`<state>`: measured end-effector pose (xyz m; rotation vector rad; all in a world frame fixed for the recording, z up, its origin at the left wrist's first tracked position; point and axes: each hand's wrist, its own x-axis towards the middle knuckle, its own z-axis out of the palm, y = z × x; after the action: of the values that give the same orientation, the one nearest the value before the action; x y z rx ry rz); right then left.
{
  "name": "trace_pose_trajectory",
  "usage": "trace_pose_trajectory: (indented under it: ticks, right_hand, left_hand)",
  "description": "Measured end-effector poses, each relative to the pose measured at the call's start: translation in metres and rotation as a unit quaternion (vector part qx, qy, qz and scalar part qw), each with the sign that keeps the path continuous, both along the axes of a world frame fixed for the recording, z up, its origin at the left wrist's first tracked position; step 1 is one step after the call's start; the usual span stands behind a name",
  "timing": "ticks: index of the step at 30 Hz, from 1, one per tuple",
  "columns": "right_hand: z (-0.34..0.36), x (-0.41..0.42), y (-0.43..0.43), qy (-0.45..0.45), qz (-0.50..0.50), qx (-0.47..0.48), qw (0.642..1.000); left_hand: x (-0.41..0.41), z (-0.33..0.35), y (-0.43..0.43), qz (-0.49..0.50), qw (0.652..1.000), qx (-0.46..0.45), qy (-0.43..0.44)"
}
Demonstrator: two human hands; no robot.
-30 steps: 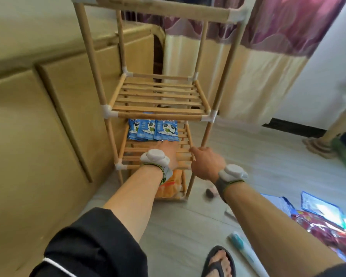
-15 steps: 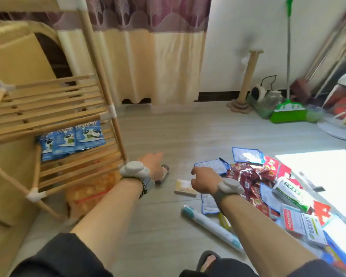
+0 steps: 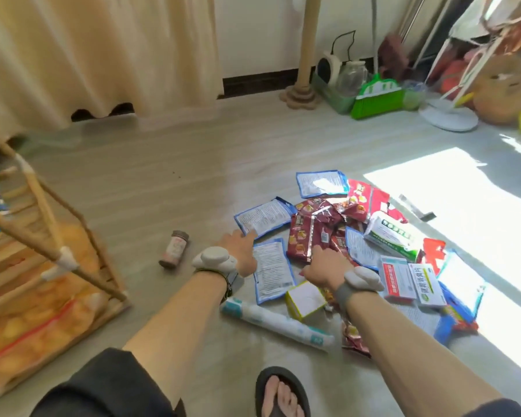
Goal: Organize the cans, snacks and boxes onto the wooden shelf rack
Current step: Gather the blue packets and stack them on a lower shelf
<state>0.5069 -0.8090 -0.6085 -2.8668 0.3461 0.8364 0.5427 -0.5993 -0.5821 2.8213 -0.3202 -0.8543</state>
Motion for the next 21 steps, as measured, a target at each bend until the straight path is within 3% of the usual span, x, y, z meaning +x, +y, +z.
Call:
trace_pose_trajectory:
  ticks: [8, 15, 21]
  right_hand:
    - [-0.074, 0.04, -0.066, -0.013, -0.163, -0.068, 0.984]
    - [-0.116, 0.058, -0.093, -0.035, -0.203, -0.134, 0.969]
    - [-0.131, 0.064, -0.096, -0.053, -0.209, -0.129, 0.968]
  left_hand:
    - [0.032, -0.098, -0.043, -0.017, 0.998, 0.026, 0.049]
    - [0.032, -0.16, -0.075, 0.138, 0.986, 0.015, 0.092]
    - [0.02, -0.173, -0.106, 0.148, 0.981, 0.11, 0.064]
